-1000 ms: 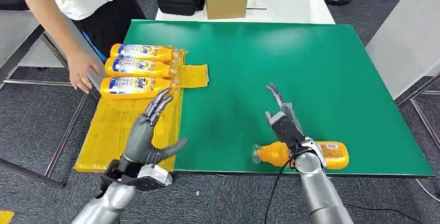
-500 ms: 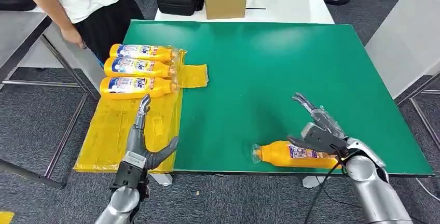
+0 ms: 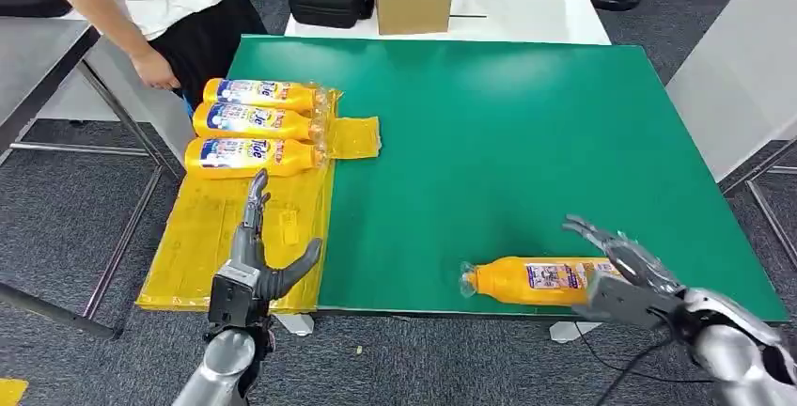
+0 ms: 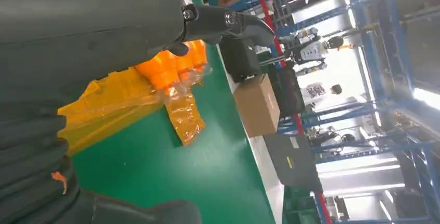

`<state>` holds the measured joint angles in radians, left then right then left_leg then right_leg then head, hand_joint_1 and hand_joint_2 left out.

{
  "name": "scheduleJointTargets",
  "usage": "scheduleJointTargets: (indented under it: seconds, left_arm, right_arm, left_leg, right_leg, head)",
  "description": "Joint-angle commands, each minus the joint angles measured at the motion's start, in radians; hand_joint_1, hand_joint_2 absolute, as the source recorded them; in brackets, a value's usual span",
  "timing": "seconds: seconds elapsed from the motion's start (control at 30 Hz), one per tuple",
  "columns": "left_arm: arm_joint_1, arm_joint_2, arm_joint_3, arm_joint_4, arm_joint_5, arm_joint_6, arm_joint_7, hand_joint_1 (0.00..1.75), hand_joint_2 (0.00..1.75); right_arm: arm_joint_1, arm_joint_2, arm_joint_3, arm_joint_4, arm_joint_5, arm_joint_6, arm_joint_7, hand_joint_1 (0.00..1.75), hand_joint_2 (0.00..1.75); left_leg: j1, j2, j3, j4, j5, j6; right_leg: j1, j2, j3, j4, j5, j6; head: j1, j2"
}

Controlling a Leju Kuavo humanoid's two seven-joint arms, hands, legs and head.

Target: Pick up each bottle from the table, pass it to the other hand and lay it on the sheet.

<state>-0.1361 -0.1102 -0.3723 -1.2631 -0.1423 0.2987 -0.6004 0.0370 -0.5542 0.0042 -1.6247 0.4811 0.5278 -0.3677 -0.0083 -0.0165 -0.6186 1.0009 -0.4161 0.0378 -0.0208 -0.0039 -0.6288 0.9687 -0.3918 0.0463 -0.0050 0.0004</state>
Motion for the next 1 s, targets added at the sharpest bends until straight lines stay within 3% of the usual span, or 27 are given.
scheduleJointTargets:
  seconds: [0.03,0.43,0.6,0.8,1.0]
  left_arm:
    - [-0.092,-0.013,-0.005,0.114,0.019,-0.01,0.015,0.0,1.75]
    - [-0.104,-0.006,-0.014,0.142,0.043,0.001,0.004,0.0,1.75]
    - [-0.078,0.007,-0.015,0.118,0.052,0.024,-0.015,0.0,1.75]
    - [-0.061,-0.008,-0.009,0.109,0.031,0.038,-0.015,0.0,1.75]
    - [-0.083,-0.017,-0.018,0.137,0.027,0.03,-0.015,0.0,1.75]
  right_arm:
    - [-0.015,-0.068,0.063,0.068,0.024,0.089,-0.003,0.0,1.75]
    - [-0.059,-0.107,0.094,0.157,0.018,0.06,0.002,0.0,1.75]
    - [-0.004,-0.055,0.063,0.103,0.044,-0.034,-0.015,0.0,1.75]
    - [-0.068,0.056,0.067,0.139,0.112,-0.109,-0.023,0.0,1.75]
    - [-0.093,0.08,0.094,0.227,0.142,-0.116,-0.02,0.0,1.75]
  left_leg:
    - [0.001,0.003,0.006,0.0,-0.003,-0.002]
    - [0.002,0.007,0.009,0.0,-0.005,-0.001]
    - [0.002,0.005,0.008,-0.001,-0.003,-0.001]
    - [0.002,0.009,0.006,-0.002,-0.003,-0.001]
    - [0.002,0.008,0.006,-0.002,-0.002,-0.001]
  right_leg:
    - [0.001,0.002,0.006,0.0,-0.002,-0.002]
    - [0.002,0.005,0.008,-0.001,-0.002,-0.002]
    - [0.002,0.003,0.007,-0.002,-0.001,-0.002]
    - [0.002,0.006,0.005,-0.002,0.0,-0.002]
    - [0.002,0.004,0.005,-0.003,0.0,-0.002]
  head:
    - [0.0,0.0]
    - [0.0,0.0]
    - [0.0,0.0]
    - [0.0,0.0]
    - [0.0,0.0]
